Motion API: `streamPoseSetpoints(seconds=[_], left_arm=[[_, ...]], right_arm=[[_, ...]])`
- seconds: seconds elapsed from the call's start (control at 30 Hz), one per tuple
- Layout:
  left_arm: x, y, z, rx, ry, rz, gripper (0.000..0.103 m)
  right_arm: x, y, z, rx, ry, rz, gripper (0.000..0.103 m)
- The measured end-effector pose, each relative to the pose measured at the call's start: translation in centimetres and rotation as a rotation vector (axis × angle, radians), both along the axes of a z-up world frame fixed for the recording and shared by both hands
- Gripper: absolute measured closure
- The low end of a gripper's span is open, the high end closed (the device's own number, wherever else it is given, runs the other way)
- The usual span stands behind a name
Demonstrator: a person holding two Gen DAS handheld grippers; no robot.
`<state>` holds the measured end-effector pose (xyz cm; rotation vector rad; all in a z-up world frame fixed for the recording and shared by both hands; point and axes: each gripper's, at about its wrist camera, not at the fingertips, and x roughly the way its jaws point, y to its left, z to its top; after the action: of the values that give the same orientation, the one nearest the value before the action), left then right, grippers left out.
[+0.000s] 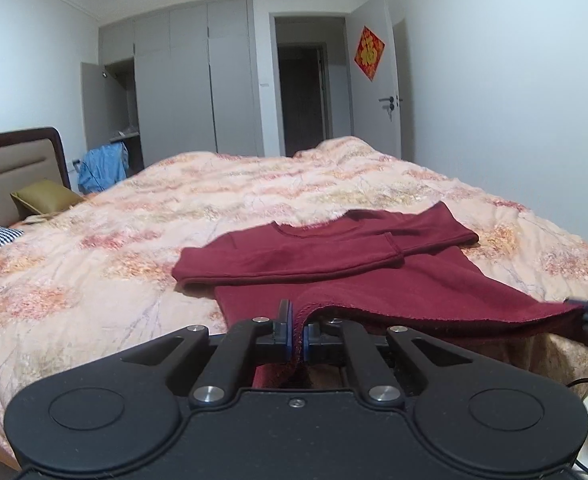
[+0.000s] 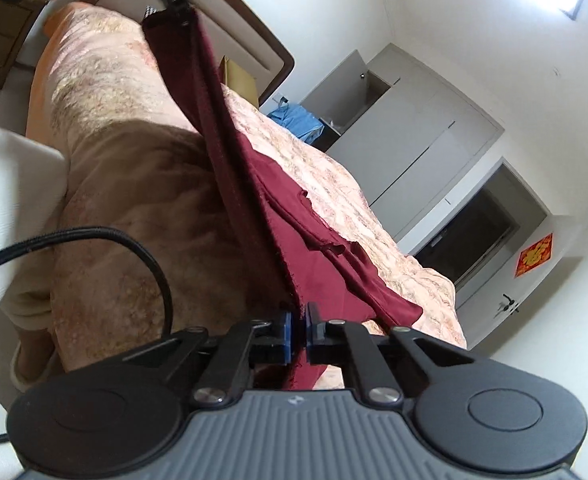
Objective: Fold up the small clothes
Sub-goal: 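Lift the hem with both grippers and fold it over toward the collar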
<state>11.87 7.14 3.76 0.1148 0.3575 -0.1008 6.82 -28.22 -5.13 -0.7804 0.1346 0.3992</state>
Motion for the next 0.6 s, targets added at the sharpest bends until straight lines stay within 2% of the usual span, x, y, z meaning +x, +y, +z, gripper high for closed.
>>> streamPoseSetpoints(seconds=[0.2, 0.37, 0.47, 0.6], left_arm=[[-4.0, -0.4, 1.4, 0.008, -0.106, 0.001, 0.1], [-8.7, -1.3, 4.3, 0.035, -0.16, -0.049, 0.1], [-10.9, -1.6, 5.6, 0.048, -0.158, -0.072, 0.1], [-11.1, -1.8, 6.1, 0.052, -0.131, -0.087, 0.1]], right_arm=[[-2.3, -1.5, 2.9, 0.063, -0.097, 0.0, 0.098], [-5.3, -3.5, 7.2, 0.162, -0.111, 0.001, 0.098], [-8.0, -5.0, 9.9, 0.218, -0.078, 0.023, 0.098], [-9.8, -6.2, 11.6, 0.214, -0.059, 0.025, 0.098]])
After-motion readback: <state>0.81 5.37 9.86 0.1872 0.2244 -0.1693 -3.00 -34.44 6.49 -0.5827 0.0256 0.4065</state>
